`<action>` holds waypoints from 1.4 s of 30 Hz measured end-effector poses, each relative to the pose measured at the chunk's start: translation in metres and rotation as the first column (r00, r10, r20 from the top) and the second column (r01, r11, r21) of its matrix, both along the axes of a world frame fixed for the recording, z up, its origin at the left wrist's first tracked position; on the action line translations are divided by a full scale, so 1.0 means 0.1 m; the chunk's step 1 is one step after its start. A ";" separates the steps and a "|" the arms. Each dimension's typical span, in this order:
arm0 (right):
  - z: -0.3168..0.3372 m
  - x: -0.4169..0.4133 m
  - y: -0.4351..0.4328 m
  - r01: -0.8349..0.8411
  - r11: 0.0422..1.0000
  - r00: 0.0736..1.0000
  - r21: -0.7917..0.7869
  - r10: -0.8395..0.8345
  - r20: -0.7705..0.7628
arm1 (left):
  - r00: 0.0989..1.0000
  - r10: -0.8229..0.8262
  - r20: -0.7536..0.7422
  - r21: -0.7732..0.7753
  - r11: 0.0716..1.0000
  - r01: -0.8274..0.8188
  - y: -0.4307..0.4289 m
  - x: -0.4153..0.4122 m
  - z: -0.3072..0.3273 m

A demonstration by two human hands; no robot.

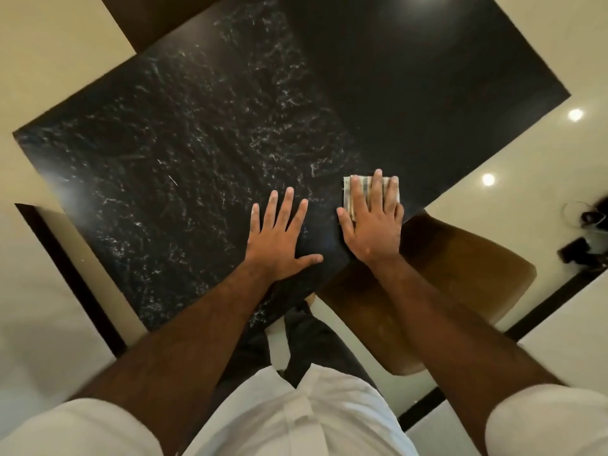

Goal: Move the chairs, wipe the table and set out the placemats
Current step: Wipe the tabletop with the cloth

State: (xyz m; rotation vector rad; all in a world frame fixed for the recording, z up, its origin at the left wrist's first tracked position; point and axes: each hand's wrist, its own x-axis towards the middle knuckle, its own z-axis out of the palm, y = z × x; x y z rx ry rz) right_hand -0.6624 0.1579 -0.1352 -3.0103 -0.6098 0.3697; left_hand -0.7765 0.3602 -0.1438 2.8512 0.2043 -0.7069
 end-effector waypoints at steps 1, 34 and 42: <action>-0.02 -0.01 0.05 0.007 1.000 1.000 0.000 -0.007 0.008 | 1.000 0.003 -0.003 -0.003 1.000 -0.003 -0.01 0.01 -0.01; -0.05 -0.48 -0.11 -0.190 0.979 0.979 0.069 0.195 -0.063 | 0.992 0.017 -0.127 -0.028 0.999 -0.021 -0.05 0.12 0.04; -0.08 0.21 -0.03 0.129 0.991 0.990 0.021 -0.130 0.047 | 0.992 0.022 -0.126 -0.037 0.999 -0.027 -0.03 0.12 0.01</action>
